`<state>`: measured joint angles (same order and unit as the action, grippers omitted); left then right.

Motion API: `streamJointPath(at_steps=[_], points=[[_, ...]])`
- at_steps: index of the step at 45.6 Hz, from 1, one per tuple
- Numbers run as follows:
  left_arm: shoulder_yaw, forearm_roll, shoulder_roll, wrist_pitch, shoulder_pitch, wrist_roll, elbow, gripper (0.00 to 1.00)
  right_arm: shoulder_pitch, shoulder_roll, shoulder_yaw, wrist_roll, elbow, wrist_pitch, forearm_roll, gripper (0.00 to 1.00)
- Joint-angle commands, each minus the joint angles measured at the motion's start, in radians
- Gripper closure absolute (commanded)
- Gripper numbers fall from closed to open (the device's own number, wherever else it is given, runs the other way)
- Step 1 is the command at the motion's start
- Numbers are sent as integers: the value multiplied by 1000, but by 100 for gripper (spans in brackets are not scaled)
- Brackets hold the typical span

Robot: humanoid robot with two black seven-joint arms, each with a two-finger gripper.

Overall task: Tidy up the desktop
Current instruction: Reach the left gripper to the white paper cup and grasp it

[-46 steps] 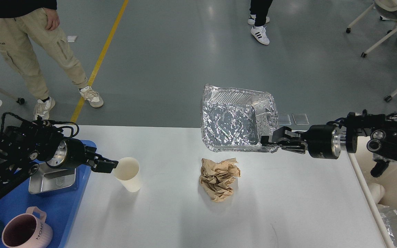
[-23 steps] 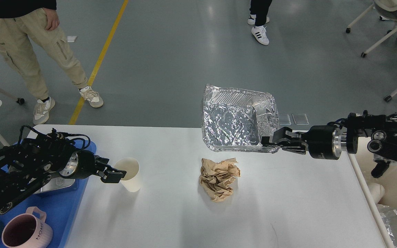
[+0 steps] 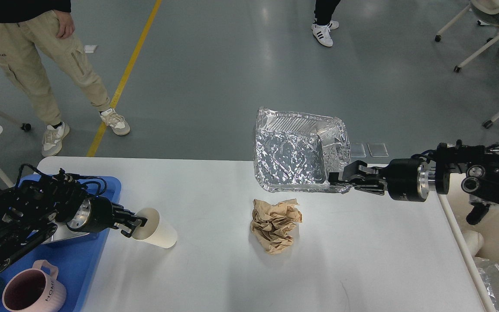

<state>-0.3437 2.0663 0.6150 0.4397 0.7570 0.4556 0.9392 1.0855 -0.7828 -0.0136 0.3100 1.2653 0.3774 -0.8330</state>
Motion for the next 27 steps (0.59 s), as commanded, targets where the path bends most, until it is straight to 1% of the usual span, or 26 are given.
streamJointPath(at_steps=[1,13,18,22,25,27], points=[[2,3,9,-1,2,28,-2,99,-3,-1,-2,0,-1,0,0,100],[0,-2,23,-6,5,67,0,100,-4,5,-2,-5,-4,0,0,100],[-20,-9,72,-15,7,80,4,100,-4,5,-3,-5,-4,0,0,100],[-35,-55,107,-21,7,101,23,100,-7,5,-5,-5,-7,0,0,100],[-38,-101,153,-21,1,110,56,100,-9,8,-6,-5,-14,0,0,100],[-40,-126,210,-21,-2,115,101,99,-9,11,-8,-5,-21,0,0,100]])
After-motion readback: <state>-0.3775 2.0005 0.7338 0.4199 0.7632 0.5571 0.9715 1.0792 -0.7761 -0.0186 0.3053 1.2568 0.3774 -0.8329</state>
